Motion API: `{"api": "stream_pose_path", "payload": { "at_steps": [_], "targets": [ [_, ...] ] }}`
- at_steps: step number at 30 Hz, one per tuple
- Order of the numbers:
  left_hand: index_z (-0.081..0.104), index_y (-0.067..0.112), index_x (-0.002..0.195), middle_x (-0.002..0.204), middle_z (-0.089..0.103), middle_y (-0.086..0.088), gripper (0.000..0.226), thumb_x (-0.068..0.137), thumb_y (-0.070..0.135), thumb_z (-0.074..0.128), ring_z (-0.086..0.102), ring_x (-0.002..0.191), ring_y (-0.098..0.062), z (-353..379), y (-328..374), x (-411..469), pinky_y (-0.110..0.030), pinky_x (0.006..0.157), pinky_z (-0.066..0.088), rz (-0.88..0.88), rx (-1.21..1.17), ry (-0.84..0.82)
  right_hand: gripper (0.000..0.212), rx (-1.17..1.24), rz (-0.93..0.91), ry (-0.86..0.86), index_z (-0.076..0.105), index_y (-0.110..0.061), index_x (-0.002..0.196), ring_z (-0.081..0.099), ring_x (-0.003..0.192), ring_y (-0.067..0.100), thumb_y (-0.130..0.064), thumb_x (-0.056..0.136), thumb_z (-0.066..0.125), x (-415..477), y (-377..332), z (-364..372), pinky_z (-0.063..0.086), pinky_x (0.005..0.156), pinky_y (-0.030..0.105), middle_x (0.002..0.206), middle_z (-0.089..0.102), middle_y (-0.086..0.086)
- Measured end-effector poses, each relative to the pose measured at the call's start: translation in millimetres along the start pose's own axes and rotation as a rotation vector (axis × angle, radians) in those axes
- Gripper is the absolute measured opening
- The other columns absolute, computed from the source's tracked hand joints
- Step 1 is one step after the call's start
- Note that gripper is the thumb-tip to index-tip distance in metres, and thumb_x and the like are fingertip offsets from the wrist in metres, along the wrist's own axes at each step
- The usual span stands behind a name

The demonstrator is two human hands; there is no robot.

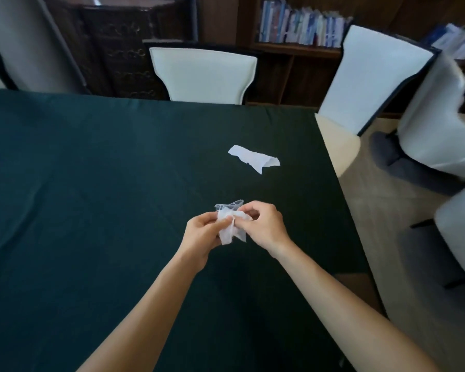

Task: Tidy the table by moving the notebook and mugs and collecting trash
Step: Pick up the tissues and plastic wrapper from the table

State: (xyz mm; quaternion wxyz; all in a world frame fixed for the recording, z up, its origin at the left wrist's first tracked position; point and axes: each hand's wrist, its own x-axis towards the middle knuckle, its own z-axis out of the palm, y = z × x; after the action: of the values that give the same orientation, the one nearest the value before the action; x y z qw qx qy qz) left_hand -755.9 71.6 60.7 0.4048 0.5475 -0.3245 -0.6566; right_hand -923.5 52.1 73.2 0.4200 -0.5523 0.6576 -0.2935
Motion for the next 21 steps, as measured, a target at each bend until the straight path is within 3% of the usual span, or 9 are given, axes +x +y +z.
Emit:
{"api": "stream_pose_path", "payload": {
  "at_steps": [4,6,9,12,14,16,18,20,21],
  "targets": [
    [0.076,-0.002,0.113,0.104,0.082,-0.018,0.019,0.097,0.006,0.069,0.081,0.087,-0.023,3,3,55,-0.029,0.075,0.065,-0.033,-0.119,0.199,0.027,0.021,-0.042,-0.301,0.08,-0.023,0.102,0.074,0.091,0.008,-0.031,0.077,0.087,88,16,-18,0.06,0.081,0.028,0.095,0.08,-0.008],
    [0.076,-0.002,0.111,0.101,0.083,-0.015,0.017,0.097,0.005,0.069,0.081,0.082,-0.019,3,2,80,-0.025,0.069,0.063,-0.051,-0.177,0.279,0.026,-0.079,-0.069,-0.285,0.081,-0.022,0.102,0.073,0.094,0.008,-0.034,0.079,0.084,140,28,-21,0.056,0.087,0.025,0.099,0.08,-0.009],
    [0.077,0.0,0.109,0.1,0.084,-0.013,0.015,0.097,0.005,0.07,0.081,0.082,-0.017,0,-6,100,-0.023,0.068,0.063,-0.082,-0.2,0.343,0.024,-0.519,-0.166,-0.188,0.08,-0.011,0.101,0.063,0.115,0.025,-0.029,0.088,0.07,218,49,-28,0.048,0.098,0.033,0.114,0.074,0.007],
    [0.077,0.001,0.11,0.105,0.083,-0.014,0.016,0.097,0.007,0.069,0.082,0.086,-0.019,-8,-14,104,-0.024,0.07,0.064,-0.117,-0.187,0.363,0.033,-0.846,-0.067,-0.155,0.076,-0.018,0.12,0.03,0.145,0.037,-0.027,0.09,0.067,279,62,-37,0.036,0.113,0.04,0.154,0.041,0.013],
    [0.077,0.001,0.111,0.106,0.083,-0.014,0.017,0.098,0.008,0.068,0.082,0.09,-0.02,-17,-16,101,-0.024,0.072,0.064,-0.126,-0.2,0.382,0.042,-0.975,0.037,-0.17,0.071,-0.02,0.128,0.016,0.151,0.039,-0.03,0.087,0.068,300,66,-38,0.032,0.118,0.046,0.165,0.022,0.014],
    [0.078,0.002,0.109,0.106,0.083,-0.015,0.016,0.098,0.008,0.068,0.082,0.091,-0.021,-27,-16,97,-0.025,0.071,0.065,-0.134,-0.213,0.417,0.047,-1.006,0.106,-0.199,0.068,-0.019,0.13,0.02,0.149,0.039,-0.035,0.086,0.067,313,66,-38,0.027,0.118,0.048,0.162,0.028,0.016],
    [0.078,0.003,0.109,0.107,0.083,-0.014,0.016,0.099,0.008,0.067,0.082,0.092,-0.021,-35,-15,93,-0.027,0.074,0.066,-0.14,-0.211,0.447,0.057,-0.9,0.154,-0.238,0.059,-0.017,0.139,0.039,0.14,0.038,-0.037,0.087,0.066,321,65,-36,0.033,0.115,0.047,0.149,0.048,0.015],
    [0.079,0.004,0.108,0.108,0.083,-0.014,0.015,0.099,0.009,0.067,0.082,0.092,-0.021,-43,-14,86,-0.031,0.082,0.064,-0.138,-0.217,0.473,0.054,-0.795,0.167,-0.246,0.053,-0.015,0.14,0.057,0.119,0.037,-0.028,0.089,0.064,322,61,-34,0.049,0.097,0.042,0.131,0.061,0.014],
    [0.079,0.005,0.107,0.108,0.083,-0.014,0.015,0.099,0.009,0.067,0.082,0.093,-0.021,-47,-13,80,-0.033,0.084,0.062,-0.138,-0.225,0.483,0.042,-0.775,0.153,-0.23,0.057,-0.011,0.128,0.061,0.107,0.035,-0.021,0.088,0.062,319,58,-32,0.052,0.083,0.038,0.121,0.063,0.014]
  ]
}}
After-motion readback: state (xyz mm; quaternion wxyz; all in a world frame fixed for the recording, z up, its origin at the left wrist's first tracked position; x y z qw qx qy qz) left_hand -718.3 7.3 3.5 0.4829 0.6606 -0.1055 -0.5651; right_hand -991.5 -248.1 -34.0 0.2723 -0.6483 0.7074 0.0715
